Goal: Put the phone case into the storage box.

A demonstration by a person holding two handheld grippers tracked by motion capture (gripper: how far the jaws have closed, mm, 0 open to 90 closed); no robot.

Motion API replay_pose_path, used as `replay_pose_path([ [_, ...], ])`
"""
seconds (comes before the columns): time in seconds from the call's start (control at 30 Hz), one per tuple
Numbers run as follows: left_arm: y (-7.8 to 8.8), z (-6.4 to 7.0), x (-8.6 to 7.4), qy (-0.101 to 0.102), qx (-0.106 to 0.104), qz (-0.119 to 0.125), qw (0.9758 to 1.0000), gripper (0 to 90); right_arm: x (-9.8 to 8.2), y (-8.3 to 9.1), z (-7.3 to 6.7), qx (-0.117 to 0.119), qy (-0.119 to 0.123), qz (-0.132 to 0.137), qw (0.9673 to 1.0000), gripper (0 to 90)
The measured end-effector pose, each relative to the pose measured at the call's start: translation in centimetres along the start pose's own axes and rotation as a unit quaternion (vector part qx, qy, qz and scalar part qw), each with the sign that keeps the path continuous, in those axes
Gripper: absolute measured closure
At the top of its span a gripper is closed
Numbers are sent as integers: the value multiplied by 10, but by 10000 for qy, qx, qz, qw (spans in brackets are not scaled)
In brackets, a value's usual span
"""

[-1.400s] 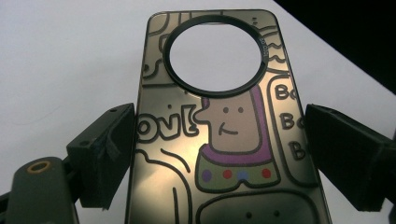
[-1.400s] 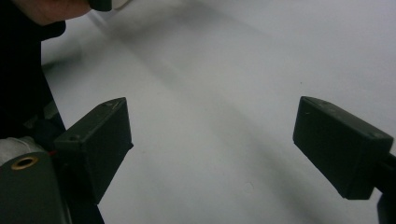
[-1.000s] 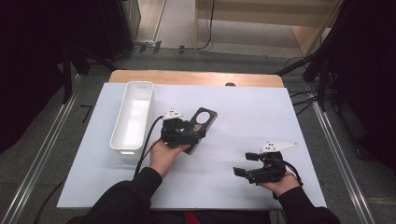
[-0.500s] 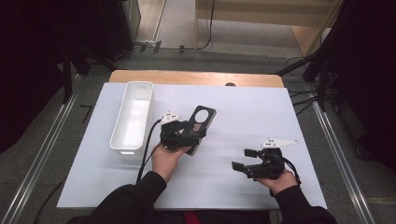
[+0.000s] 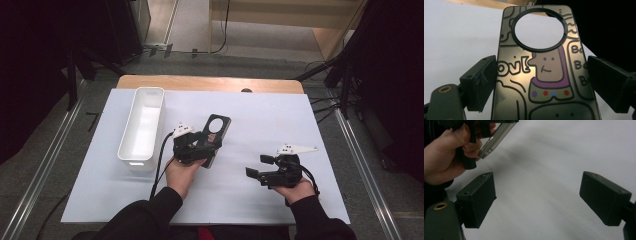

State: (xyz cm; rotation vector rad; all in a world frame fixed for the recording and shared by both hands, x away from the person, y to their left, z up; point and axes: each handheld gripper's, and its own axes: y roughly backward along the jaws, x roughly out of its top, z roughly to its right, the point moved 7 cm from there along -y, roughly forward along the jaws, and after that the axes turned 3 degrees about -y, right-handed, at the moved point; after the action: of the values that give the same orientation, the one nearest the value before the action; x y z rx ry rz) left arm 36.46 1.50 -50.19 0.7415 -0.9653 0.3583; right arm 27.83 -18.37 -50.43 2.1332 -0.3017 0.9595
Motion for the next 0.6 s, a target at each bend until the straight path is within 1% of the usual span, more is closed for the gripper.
replay_pose_path([
  [0.03, -1, 0, 0, 28, 10, 19, 10000, 115, 2, 0, -1, -14, 51, 35, 10000, 126],
  [0.1, -1, 2, -1, 42, 20, 57, 10000, 115, 4, 0, -1, -34, 77, 59, 9999, 126],
  [0.17, -2, 3, -1, 1, 42, 77, 10000, 115, 7, 1, -2, -27, 55, 97, 9999, 126],
  [0.23, -2, 3, -1, 26, 54, 91, 9999, 115, 11, 1, -3, -40, 23, 154, 9999, 126],
  [0.33, -3, 2, -1, 49, 82, 107, 9999, 115, 14, 0, -3, -59, 46, 194, 9998, 126],
  [0.43, -3, 1, -2, 58, 105, 116, 9999, 115, 16, -4, -4, -34, -53, 169, 9998, 126],
  [0.53, -3, 2, -2, 61, 125, 121, 9998, 115, 20, -6, -4, -18, -95, 168, 9998, 126],
  [0.6, -4, 2, -3, 81, 118, 125, 9998, 115, 24, -6, -4, -3, -187, 177, 9997, 126],
])
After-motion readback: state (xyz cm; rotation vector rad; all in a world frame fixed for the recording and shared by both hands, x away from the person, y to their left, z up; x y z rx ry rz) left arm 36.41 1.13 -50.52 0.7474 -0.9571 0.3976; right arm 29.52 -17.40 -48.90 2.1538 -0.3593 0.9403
